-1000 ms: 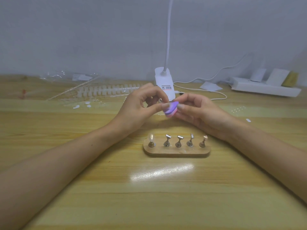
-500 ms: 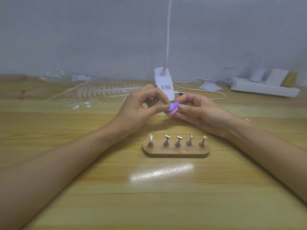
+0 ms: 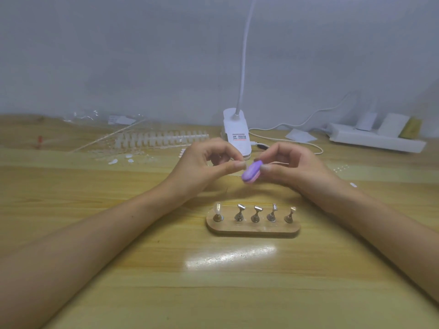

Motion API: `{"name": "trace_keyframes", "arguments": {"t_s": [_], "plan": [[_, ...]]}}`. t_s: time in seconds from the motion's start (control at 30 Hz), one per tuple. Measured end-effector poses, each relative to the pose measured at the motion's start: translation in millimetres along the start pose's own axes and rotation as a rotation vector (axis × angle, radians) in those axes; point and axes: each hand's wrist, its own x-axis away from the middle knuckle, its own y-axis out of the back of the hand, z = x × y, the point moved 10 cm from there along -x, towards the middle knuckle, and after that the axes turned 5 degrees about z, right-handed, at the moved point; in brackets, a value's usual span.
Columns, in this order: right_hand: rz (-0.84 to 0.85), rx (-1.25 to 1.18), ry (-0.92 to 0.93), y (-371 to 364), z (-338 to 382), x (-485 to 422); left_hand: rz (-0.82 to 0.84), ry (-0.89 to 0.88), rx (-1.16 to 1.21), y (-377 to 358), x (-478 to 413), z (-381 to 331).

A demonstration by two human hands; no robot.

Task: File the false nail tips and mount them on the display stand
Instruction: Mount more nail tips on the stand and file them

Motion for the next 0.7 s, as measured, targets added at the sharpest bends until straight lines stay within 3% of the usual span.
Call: {"name": "trace_keyframes", "arguments": {"t_s": [0.1, 0.17, 0.23, 0.33, 0.5, 0.7], "plan": [[-0.009, 0.390, -0.007, -2, 8, 0, 0.034, 0.048, 0.083, -3, 2, 1], [-0.050, 0.522, -0.017, 1, 15, 2, 0.063, 0.111, 0.132, -6, 3, 5], [-0.104, 0.537, 0.096, 1, 37, 7, 0.097, 0.167, 0.141, -8, 4, 6], [-0.024, 0.559, 0.273, -23, 70, 15, 0.148, 0.196, 0.144, -10, 1, -3], [-0.204, 0.717, 0.476, -30, 119, 37, 0.187, 0.244, 0.096, 1, -1, -34], [-0.263, 0.700, 0.567, -31, 150, 47, 0.142, 0.199, 0.160, 14, -3, -65]]}}
